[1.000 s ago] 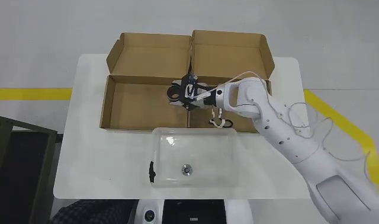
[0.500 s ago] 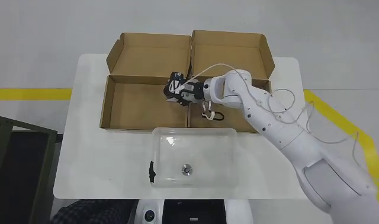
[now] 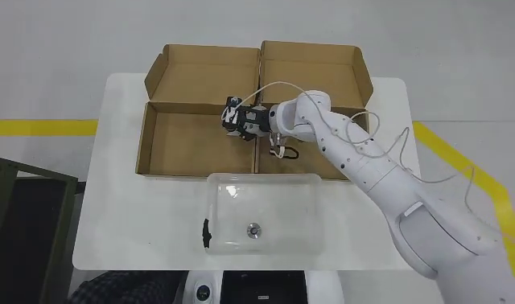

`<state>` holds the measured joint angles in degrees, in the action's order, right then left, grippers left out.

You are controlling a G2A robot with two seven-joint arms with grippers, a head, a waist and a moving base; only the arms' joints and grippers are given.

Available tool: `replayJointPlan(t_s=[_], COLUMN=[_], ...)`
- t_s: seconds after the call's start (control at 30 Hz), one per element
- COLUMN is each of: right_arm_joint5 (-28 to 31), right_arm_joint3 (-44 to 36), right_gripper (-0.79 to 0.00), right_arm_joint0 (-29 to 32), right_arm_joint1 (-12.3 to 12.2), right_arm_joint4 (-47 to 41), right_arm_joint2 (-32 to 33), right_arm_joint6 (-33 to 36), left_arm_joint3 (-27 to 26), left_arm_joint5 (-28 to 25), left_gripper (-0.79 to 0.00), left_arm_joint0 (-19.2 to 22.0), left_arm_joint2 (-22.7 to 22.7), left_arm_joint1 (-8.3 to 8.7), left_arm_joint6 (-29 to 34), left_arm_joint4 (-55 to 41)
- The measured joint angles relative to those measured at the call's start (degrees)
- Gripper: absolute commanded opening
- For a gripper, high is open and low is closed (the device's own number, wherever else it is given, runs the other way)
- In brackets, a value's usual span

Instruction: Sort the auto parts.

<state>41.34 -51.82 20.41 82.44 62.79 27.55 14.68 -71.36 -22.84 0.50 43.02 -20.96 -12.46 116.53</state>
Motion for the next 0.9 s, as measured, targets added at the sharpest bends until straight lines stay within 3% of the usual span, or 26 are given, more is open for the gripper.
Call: replayJointPlan(t_s=[0.13, 0.2, 0.43, 0.9], right_arm_joint5=[0.23, 0.34, 0.75, 1.56], right_arm_joint3=[1.86, 2.68, 4.73, 6.78], right_gripper=[-0.723, -0.65, -0.551, -0.419], right_arm_joint0=[-0.43, -0.6, -1.38, -2.26], right_arm_joint1=[1.0, 1.51, 3.17, 4.79], right_arm_joint4=[0.47, 0.65, 1.96, 4.11], right_arm_joint2=[-0.43, -0.61, -1.37, -0.63], right_arm_joint6=[-0.18, -0.33, -0.04, 0.31], left_arm_joint3=[0.0, 0.0, 0.0, 0.0], left_arm_joint5=[0.0, 0.0, 0.0, 0.0], left_gripper=[0.0, 0.0, 0.0, 0.0], left_arm_joint0=[0.0, 0.0, 0.0, 0.0], left_arm_joint2=[0.0, 0.0, 0.0, 0.0], left_arm_joint1=[0.0, 0.0, 0.0, 0.0], left_arm_joint6=[0.0, 0.0, 0.0, 0.0], left_arm_joint4=[0.0, 0.0, 0.0, 0.0])
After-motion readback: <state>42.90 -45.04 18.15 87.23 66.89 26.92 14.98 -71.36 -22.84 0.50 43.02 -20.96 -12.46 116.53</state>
